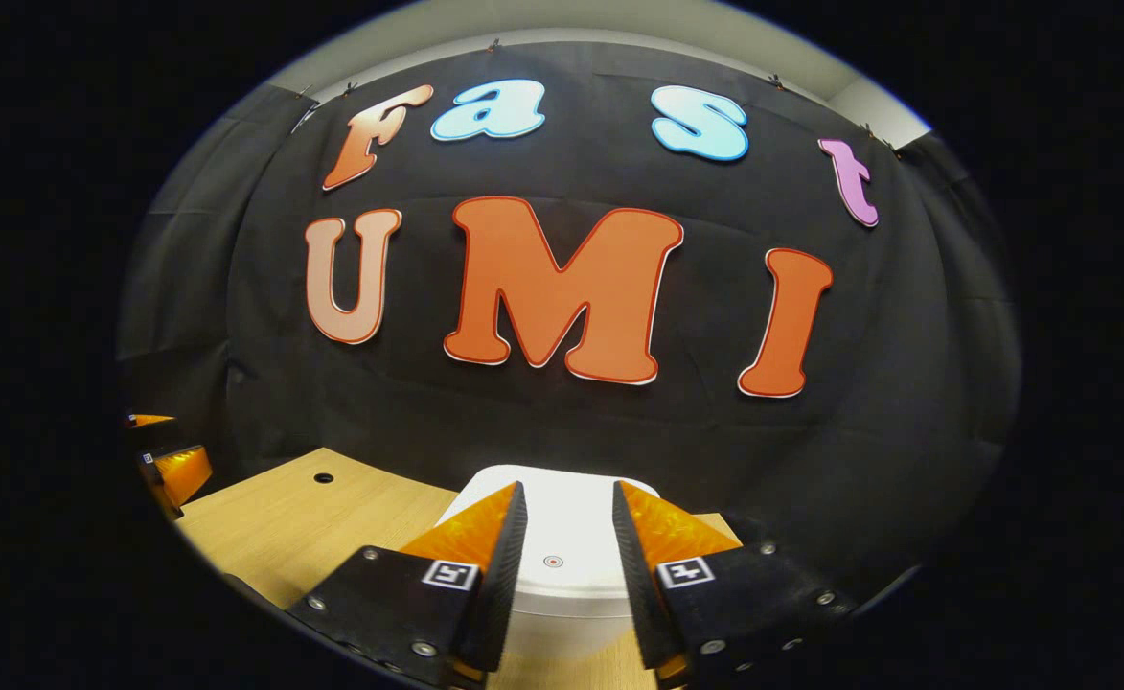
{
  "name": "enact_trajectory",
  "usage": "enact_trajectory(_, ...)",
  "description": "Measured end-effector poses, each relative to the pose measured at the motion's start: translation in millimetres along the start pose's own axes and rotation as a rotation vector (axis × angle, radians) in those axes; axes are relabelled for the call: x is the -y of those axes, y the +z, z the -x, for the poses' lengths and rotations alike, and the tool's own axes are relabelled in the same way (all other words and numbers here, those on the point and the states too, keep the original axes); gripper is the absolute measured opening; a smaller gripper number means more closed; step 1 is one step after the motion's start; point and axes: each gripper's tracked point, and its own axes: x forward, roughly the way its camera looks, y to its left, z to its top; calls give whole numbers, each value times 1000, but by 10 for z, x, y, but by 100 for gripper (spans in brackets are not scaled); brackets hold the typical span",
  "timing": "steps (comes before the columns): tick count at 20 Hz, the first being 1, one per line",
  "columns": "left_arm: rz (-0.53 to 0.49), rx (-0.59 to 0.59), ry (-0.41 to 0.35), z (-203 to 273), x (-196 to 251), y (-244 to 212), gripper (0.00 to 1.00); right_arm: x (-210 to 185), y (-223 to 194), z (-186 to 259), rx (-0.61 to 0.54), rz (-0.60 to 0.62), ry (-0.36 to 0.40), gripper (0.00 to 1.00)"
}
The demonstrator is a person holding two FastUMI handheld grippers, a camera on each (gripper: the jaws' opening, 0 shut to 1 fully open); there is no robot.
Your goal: Press the lid of the desktop garbage bin to open it, pick up the crumpled paper on the desktop and throw it into the bin, then pick up the pop can on the desktop and drop it into the bin, and finally close the garbage bin lid.
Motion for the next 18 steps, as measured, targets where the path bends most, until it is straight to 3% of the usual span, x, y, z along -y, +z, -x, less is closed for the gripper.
enact_trajectory(2, -5, -2, 13, 34, -37, 0, 97, -23, -15, -45, -12, -3, 15, 37)
enact_trajectory(3, -14, -5, 23, 57, -62, -17, 97, 7, -41, -59, -21, -6, 10, 25)
enact_trajectory(5, -30, -15, 50, 95, -137, -58, 97, 46, -74, -92, -29, -21, -1, 11)
enact_trajectory(7, -23, -22, 66, 143, -166, -96, 97, 50, -114, -124, -41, -32, 8, 2)
enact_trajectory(10, -34, -27, 99, 201, -245, -113, 97, 123, -210, -179, -80, -42, -2, 1)
enact_trajectory(18, -12, -68, 164, 368, -413, -272, 96, -30, -519, -298, -177, -10, 77, 1)
